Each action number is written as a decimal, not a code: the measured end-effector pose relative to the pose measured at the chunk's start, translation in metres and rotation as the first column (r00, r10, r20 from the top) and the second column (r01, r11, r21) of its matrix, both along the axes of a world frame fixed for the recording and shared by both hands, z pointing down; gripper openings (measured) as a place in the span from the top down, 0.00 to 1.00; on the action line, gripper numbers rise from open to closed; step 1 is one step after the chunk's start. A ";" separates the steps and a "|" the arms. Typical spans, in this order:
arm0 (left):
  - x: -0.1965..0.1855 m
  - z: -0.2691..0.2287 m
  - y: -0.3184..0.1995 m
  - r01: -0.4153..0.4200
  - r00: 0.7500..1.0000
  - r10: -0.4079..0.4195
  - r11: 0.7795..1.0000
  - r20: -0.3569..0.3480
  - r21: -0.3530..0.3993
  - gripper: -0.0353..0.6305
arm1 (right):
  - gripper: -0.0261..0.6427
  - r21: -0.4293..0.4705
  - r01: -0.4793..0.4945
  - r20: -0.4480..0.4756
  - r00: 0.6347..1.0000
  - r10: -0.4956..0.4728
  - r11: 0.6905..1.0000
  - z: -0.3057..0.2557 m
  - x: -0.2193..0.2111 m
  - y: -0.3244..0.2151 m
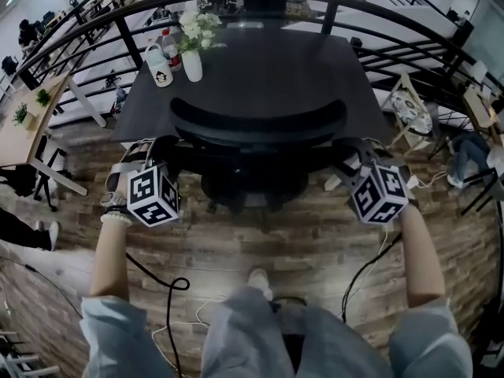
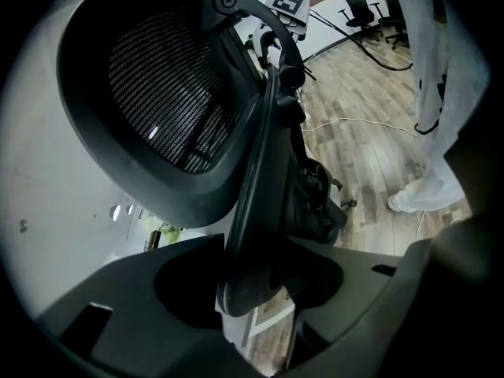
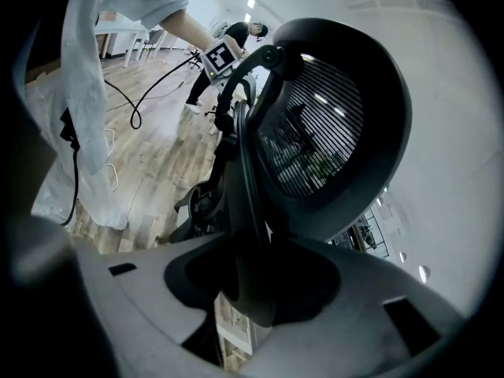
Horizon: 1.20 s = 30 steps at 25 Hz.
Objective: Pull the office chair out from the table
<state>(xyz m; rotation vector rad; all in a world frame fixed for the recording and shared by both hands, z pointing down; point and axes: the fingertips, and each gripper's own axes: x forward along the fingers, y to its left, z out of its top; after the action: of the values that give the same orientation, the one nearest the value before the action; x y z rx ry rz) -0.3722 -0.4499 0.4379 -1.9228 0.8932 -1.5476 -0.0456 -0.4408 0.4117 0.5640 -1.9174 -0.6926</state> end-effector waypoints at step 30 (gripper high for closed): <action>0.051 0.003 0.182 0.029 0.999 -0.029 1.000 -0.016 -0.002 0.65 | 0.73 0.014 -0.040 0.025 0.999 0.039 0.999 0.000 0.049 0.147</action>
<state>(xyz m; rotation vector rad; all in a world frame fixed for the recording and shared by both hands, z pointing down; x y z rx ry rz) -0.3212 -0.2680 0.4406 -1.9340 0.9305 -1.5523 0.0032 -0.2943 0.4118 0.6204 -1.9201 -0.6776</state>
